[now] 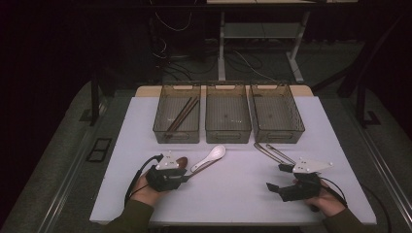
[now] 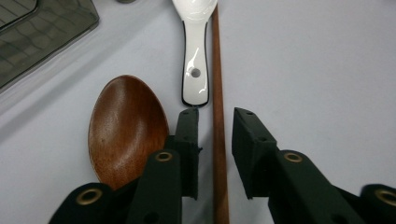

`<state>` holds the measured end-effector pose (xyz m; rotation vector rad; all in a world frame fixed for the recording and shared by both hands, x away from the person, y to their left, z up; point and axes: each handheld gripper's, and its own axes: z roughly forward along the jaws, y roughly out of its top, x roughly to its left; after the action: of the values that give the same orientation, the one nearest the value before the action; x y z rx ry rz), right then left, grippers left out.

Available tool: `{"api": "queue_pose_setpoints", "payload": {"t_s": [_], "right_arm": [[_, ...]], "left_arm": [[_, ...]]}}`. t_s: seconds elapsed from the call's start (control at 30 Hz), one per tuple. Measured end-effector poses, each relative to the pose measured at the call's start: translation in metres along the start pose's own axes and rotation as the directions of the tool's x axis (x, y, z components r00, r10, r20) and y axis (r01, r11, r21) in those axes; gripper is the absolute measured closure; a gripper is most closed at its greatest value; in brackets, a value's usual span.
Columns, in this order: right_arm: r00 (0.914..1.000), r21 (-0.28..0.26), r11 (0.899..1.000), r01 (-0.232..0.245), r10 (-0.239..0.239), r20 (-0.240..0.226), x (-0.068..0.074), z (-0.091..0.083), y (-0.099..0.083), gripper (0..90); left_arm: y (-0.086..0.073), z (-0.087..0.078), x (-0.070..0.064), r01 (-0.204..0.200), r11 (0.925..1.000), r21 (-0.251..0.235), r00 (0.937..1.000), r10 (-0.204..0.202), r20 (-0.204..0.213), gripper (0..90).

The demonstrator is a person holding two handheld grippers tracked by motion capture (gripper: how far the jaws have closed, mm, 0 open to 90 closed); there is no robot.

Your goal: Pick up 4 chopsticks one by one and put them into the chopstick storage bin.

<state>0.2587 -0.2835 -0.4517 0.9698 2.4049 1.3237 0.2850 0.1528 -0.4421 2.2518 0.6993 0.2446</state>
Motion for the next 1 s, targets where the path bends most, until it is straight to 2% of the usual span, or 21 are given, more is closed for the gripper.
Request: {"api": "queue_pose_setpoints", "payload": {"t_s": [0.43,0.8,1.0], "right_arm": [[1.0,0.004,1.0,0.0,0.0,0.0,-0.0001,0.0001,-0.0001,14.1],[1.0,0.003,1.0,0.003,-0.003,-0.002,0.0001,0.0,-0.0001,14.1],[1.0,0.007,1.0,0.008,-0.008,-0.003,0.0004,0.0,-0.0003,14.2]], "left_arm": [[-0.0009,0.0089,0.0039,0.032,0.9995,-0.002,0.9984,-0.032,0.046,79.6],[0.0012,0.0088,0.0013,0.004,0.9998,0.019,0.9982,-0.005,0.059,83.5],[0.0041,0.0092,-0.0018,0.007,0.9996,0.027,0.9971,-0.009,0.076,83.6]]}}
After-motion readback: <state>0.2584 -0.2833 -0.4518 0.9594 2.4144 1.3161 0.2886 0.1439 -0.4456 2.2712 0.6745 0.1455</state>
